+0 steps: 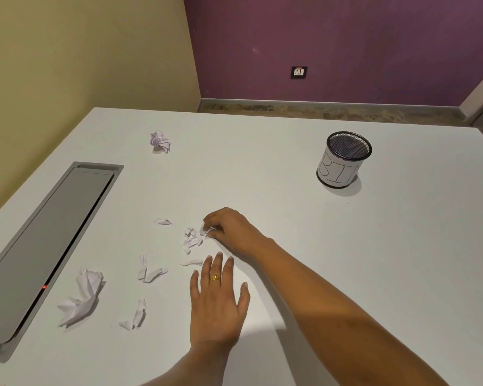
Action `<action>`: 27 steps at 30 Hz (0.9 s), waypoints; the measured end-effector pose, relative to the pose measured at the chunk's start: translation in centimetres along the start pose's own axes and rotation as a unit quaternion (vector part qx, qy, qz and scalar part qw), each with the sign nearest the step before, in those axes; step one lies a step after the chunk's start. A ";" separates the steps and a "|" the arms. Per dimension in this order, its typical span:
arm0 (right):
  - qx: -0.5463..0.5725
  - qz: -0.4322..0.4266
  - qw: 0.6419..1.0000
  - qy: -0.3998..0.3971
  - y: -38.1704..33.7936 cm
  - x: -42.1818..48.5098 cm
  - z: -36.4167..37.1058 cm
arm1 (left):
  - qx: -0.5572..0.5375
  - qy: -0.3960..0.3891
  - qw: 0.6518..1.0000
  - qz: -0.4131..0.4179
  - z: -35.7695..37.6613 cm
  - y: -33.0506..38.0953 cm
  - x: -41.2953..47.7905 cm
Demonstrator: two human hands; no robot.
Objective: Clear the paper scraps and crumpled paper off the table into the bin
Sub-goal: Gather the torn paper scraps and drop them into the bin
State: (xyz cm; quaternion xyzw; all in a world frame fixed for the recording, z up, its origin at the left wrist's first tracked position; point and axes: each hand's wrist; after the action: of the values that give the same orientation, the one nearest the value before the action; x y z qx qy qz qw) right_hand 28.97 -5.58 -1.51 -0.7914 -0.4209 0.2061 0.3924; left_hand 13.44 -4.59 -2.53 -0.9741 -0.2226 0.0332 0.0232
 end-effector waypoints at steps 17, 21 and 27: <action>0.003 0.111 0.982 0.155 2.8 -2.9 -5.6 | -0.009 0.004 1.000 0.005 -0.2 0.0 -0.1; 0.031 0.116 0.951 0.284 3.4 -3.3 -9.0 | -0.007 0.007 1.000 0.007 -0.2 0.0 -0.1; -0.019 0.112 0.898 0.425 4.1 -3.9 -15.8 | -0.015 0.004 1.000 0.003 -0.1 0.1 -0.2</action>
State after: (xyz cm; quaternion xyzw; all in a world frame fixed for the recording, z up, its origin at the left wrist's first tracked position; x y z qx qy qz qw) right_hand 39.19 -17.30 4.82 -0.8531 -0.1264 -0.1151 0.4929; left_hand 13.33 -4.75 -2.46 -0.9751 -0.2198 0.0263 0.0093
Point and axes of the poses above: each hand's wrist, its own x-axis towards the middle knuckle, its own z-axis out of the palm, y = z × x, and after that the axes turned 11 degrees about x, right-handed
